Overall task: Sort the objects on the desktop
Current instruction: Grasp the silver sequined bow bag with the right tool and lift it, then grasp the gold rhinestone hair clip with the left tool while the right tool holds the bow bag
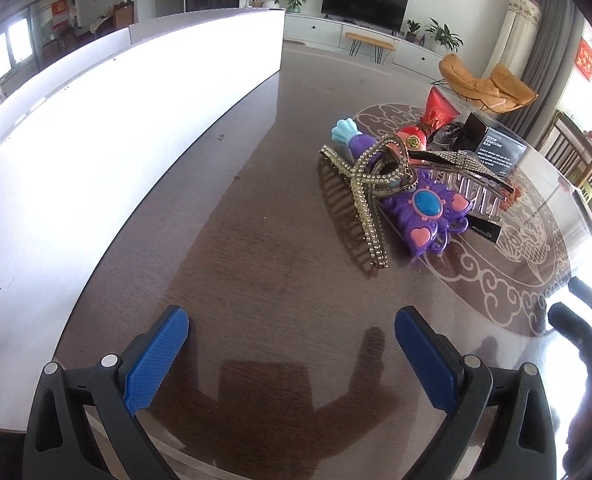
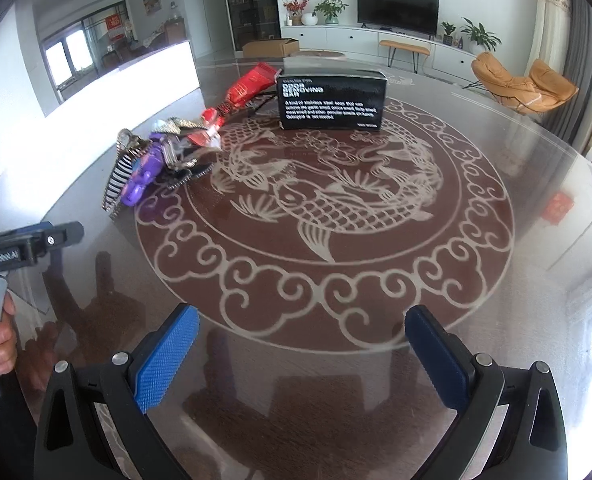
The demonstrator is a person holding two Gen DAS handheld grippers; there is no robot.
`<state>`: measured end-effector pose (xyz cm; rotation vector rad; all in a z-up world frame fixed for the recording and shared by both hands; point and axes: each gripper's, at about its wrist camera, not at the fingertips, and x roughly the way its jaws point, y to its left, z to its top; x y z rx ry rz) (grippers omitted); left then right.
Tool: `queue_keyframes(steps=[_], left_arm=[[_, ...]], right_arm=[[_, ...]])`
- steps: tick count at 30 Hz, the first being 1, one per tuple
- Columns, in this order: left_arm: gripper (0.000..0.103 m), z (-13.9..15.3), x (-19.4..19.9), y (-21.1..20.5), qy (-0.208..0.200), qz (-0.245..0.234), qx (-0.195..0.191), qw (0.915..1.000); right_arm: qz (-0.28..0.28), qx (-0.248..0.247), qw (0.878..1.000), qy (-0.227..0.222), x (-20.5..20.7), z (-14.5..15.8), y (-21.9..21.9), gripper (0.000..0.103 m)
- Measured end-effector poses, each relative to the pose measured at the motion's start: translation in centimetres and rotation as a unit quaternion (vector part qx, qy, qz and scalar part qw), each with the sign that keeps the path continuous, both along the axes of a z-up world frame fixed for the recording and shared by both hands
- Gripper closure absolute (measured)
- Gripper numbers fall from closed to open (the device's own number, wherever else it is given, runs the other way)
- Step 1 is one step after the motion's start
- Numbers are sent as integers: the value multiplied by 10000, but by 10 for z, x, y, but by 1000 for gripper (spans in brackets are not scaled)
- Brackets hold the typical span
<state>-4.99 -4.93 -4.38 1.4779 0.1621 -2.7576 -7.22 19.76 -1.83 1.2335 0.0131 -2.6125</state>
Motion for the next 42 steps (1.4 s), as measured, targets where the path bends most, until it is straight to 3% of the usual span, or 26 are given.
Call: queue_keyframes(steps=[3, 6, 11, 12, 14, 16, 20, 23, 26, 28, 32, 35, 38, 39, 40, 42], left_arm=[[0, -1, 0, 1, 9, -16, -24, 10000], [0, 0, 5, -3, 59, -21, 126, 9999], [0, -2, 5, 1, 70, -112, 10, 9999], [0, -2, 4, 4, 72, -157, -28, 9998], [0, -2, 5, 7, 74, -234, -87, 9997], [0, -2, 4, 8, 67, -277, -131, 9995], [0, -1, 5, 3, 76, -270, 52, 9996], [0, 2, 5, -7, 95, -216, 455, 9987], [0, 5, 9, -15, 131, -289, 1094, 9935], [0, 7, 7, -12, 206, -314, 1282, 9910], [0, 22, -22, 14, 385, -529, 901, 9938], [0, 24, -40, 24, 484, -436, 518, 9965], [0, 18, -62, 16, 306, -195, 676, 9970], [4, 16, -66, 13, 294, -182, 799, 9962], [23, 16, -67, 9, 284, -208, 886, 9954], [30, 17, -62, 2, 263, -337, 996, 9941]], right_arm=[[379, -570, 9976, 92, -32, 16, -28, 0], [707, -490, 9959, -274, -71, 7, -68, 0], [590, -620, 9958, -331, -107, -10, -87, 1], [616, -765, 9945, -349, -111, -12, -86, 5], [612, -968, 9930, -298, -113, -10, -81, 41], [535, -926, 9940, -216, -109, -4, -78, 53], [559, -564, 9968, 33, -84, 5, -71, 54], [457, -124, 9986, 224, -51, 10, -57, 54], [462, 235, 9981, 346, -15, 7, -46, 54], [525, 291, 9975, 377, 5, 5, -41, 54], [515, 118, 9977, 425, 30, 2, -34, 54], [523, 200, 9975, 426, 33, 1, -37, 54], [535, 271, 9976, 358, 33, -3, -38, 53], [525, 278, 9977, 314, 32, -5, -39, 53], [526, 274, 9979, 259, 32, -6, -38, 53], [528, 287, 9980, 208, 31, -8, -38, 53]])
